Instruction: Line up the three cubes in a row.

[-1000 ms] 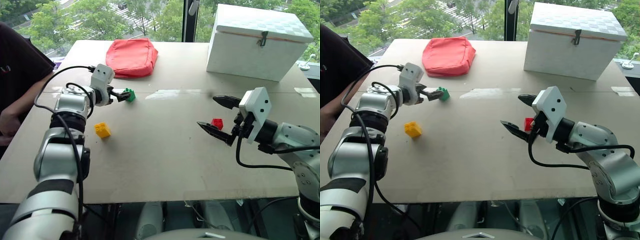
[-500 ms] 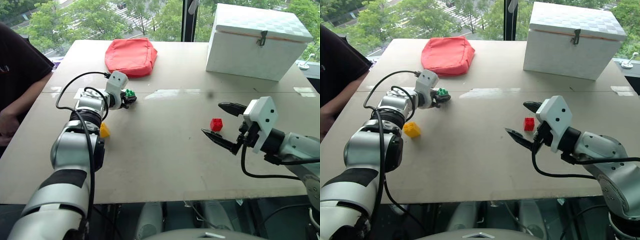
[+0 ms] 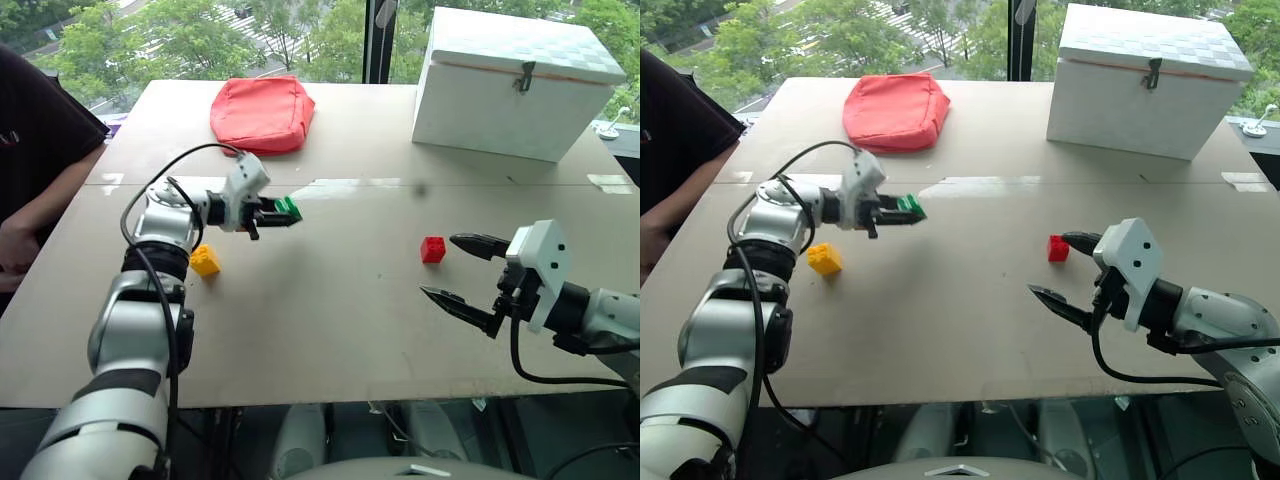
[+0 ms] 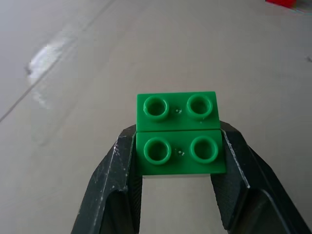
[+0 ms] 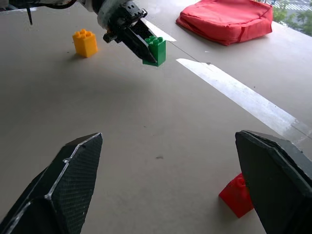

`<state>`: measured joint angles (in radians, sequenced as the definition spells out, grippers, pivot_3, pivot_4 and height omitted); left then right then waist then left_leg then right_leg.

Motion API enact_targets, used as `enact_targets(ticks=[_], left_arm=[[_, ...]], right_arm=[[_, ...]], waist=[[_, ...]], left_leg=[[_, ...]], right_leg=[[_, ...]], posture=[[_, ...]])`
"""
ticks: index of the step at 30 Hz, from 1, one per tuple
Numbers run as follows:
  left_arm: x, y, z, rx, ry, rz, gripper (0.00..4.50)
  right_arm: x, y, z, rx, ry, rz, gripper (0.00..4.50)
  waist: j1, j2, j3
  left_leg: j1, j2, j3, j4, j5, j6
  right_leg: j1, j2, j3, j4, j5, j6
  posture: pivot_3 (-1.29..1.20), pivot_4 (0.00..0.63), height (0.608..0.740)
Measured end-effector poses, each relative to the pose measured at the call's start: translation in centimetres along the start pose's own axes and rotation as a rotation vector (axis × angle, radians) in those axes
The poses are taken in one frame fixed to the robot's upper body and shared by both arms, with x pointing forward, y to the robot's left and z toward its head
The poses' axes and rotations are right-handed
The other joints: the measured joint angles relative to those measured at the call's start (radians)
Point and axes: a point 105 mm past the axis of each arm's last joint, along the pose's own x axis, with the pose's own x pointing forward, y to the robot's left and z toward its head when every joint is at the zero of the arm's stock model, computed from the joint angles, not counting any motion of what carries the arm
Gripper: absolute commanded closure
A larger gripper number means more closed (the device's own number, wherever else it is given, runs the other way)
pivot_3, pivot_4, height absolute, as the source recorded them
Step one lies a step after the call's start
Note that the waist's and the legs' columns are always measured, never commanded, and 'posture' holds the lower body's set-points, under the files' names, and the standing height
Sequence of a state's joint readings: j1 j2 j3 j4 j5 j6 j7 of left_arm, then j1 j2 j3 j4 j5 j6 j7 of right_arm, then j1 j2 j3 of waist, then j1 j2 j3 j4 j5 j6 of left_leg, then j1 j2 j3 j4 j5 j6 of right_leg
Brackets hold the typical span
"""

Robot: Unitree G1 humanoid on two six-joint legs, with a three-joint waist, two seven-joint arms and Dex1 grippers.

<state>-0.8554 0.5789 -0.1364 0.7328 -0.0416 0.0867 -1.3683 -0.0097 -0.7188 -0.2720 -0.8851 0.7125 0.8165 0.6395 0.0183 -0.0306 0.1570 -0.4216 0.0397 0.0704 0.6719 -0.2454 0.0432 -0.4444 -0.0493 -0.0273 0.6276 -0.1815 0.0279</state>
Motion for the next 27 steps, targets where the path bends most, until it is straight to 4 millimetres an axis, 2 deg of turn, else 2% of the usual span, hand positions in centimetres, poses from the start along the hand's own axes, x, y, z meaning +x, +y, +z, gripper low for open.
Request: enact_targets(ticks=[2,4,10,13,23,27], left_arm=[[1.6,-1.2,0.8,0.043,-0.006,-0.052,3.19],[3.5,-2.6,2.4,0.105,-0.015,-0.114,3.19],[5.9,-3.4,3.9,0.129,-0.015,-0.135,3.19],[6.3,-3.4,4.0,0.147,0.01,-0.14,3.19],[7.3,-3.9,2.3,0.147,0.044,-0.192,3.19],[7.8,-3.6,2.8,0.19,0.049,-0.202,3.19]], right_arm=[[-0.6,0.0,-0.2,0.006,0.002,0.002,0.0],[-1.8,0.0,-0.6,0.012,0.015,0.001,0.0],[-3.2,0.1,-0.6,-0.001,0.014,0.003,0.0],[-3.8,0.2,-0.6,0.002,0.014,-0.002,0.0],[-4.5,0.3,-1.2,0.018,0.034,-0.02,0.0],[-4.6,0.4,-1.4,0.026,0.041,-0.024,0.0]], waist=[[0.006,0.0,0.0],[0.008,0.0,0.0],[-0.006,0.0,0.0],[-0.005,0.0,0.0],[-0.003,0.0,0.0],[-0.002,0.0,0.0]], left_leg=[[-0.001,0.0,-0.001,0.002,0.0,0.0],[-0.001,-0.001,-0.001,0.004,-0.001,0.001],[0.004,0.0,-0.001,0.004,-0.001,0.002],[0.005,0.0,-0.001,0.004,-0.001,0.002],[0.005,0.0,-0.003,0.004,-0.002,0.002],[0.005,0.0,-0.003,0.004,-0.002,0.003]], right_leg=[[0.0,0.0,0.0,0.0,0.0,0.0],[0.001,0.0,0.0,0.0,0.0,0.001],[0.004,0.002,0.002,0.001,-0.002,0.004],[0.005,0.002,0.002,0.001,-0.003,0.004],[0.006,0.001,0.002,0.0,-0.003,0.004],[0.006,0.001,0.002,0.0,-0.003,0.004]], posture=[[0.0,0.15,0.74],[0.0,0.15,0.74],[0.0,0.15,0.74],[0.0,0.15,0.74],[0.0,0.15,0.74],[0.0,0.15,0.74]])
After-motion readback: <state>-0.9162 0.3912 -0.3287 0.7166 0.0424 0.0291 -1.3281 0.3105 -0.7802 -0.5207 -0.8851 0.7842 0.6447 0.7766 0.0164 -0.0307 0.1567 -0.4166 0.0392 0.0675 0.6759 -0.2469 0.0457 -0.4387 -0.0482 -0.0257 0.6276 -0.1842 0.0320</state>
